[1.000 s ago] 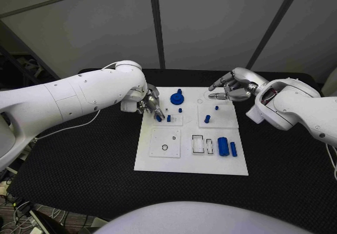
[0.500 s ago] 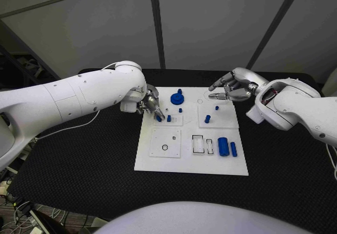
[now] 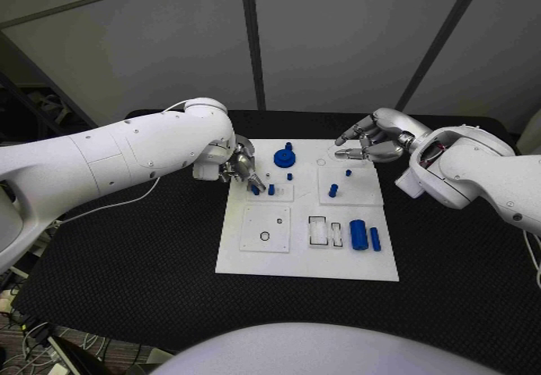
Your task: Assemble the parts on the task board
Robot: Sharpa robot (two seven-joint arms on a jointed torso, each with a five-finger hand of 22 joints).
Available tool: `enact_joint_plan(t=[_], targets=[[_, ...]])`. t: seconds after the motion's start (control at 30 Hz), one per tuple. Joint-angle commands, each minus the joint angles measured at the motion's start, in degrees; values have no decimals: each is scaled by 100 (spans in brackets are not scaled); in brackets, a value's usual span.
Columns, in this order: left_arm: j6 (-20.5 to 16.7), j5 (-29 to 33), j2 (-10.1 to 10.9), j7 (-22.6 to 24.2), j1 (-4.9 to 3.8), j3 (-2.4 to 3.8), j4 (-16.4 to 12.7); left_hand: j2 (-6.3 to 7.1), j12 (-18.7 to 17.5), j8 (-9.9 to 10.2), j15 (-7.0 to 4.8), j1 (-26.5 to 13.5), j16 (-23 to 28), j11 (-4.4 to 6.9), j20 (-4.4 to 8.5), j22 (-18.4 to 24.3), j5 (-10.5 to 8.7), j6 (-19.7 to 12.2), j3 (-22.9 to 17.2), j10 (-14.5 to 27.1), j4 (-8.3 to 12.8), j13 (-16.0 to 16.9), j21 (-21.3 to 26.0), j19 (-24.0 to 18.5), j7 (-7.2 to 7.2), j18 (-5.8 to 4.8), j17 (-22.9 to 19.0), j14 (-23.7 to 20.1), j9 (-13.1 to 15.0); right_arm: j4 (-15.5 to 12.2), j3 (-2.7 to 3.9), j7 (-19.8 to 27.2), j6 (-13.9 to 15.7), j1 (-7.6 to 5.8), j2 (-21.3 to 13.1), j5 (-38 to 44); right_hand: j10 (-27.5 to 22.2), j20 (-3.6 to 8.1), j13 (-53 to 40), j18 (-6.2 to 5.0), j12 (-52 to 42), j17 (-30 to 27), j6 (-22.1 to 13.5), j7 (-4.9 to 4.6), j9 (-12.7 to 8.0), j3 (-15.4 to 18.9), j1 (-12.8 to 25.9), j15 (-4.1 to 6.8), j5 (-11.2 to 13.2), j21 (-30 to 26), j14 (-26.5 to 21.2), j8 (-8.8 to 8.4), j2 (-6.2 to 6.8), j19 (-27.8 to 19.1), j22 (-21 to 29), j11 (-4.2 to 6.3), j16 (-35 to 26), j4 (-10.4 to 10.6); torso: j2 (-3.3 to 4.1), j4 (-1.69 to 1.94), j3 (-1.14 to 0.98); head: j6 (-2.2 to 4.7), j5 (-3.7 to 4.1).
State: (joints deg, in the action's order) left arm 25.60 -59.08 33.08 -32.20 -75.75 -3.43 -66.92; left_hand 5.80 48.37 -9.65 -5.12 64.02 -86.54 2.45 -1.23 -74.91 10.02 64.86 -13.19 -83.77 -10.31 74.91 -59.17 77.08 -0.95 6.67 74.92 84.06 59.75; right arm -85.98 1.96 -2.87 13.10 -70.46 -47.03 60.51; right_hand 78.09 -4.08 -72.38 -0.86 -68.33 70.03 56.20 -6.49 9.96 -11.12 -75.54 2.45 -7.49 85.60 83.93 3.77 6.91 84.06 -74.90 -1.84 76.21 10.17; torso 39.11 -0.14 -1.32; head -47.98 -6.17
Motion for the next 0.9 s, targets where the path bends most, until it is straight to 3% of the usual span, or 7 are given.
enact_joint_plan(t=[0.03, 0.7, 0.9], targets=[[-48, -29, 7, -89, 17, -16, -3, 2, 33, -22, -33, 7, -29, 9, 7, -495, -193, 44, 58, -69, -105, 172, -42, 39, -14, -60, 940, 445, 13, -5, 3, 61, 15, -10, 3, 8, 13, 36, 5, -53, 6, -5, 30, -1, 5, 1, 2, 20, -22, -27, 182, 0, -25, 279, -997, 14, -18, 42, 1, -1, -1, 6, 2], [1, -26, 18, -126, 16, -14, 7, -2, 125, -58, -36, 54, -61, 11, 10, -523, -463, 85, 294, -102, -400, 193, -95, 80, -9, -72, 995, 464, 48, -23, 3, 55, 6, -10, -23, 8, 7, 36, 13, -53, 15, -8, 26, -2, 6, 7, 10, 20, -21, -28, 181, -2, -21, 278, -997, 13, -22, 50, -1, -3, 1, 1, 11], [-181, -26, 72, -69, 14, -3, -34, 7, 80, -51, -37, 85, -27, 10, 11, -517, -480, 67, 317, -90, -415, 178, -73, 72, -12, -68, 935, 448, 49, -27, 3, 55, 14, -10, -30, 8, 7, 36, 13, -53, 15, -8, 26, -2, 6, 7, 10, 20, -21, -28, 181, -2, -21, 278, -997, 13, -22, 50, 1, -1, 2, 6, 11]])
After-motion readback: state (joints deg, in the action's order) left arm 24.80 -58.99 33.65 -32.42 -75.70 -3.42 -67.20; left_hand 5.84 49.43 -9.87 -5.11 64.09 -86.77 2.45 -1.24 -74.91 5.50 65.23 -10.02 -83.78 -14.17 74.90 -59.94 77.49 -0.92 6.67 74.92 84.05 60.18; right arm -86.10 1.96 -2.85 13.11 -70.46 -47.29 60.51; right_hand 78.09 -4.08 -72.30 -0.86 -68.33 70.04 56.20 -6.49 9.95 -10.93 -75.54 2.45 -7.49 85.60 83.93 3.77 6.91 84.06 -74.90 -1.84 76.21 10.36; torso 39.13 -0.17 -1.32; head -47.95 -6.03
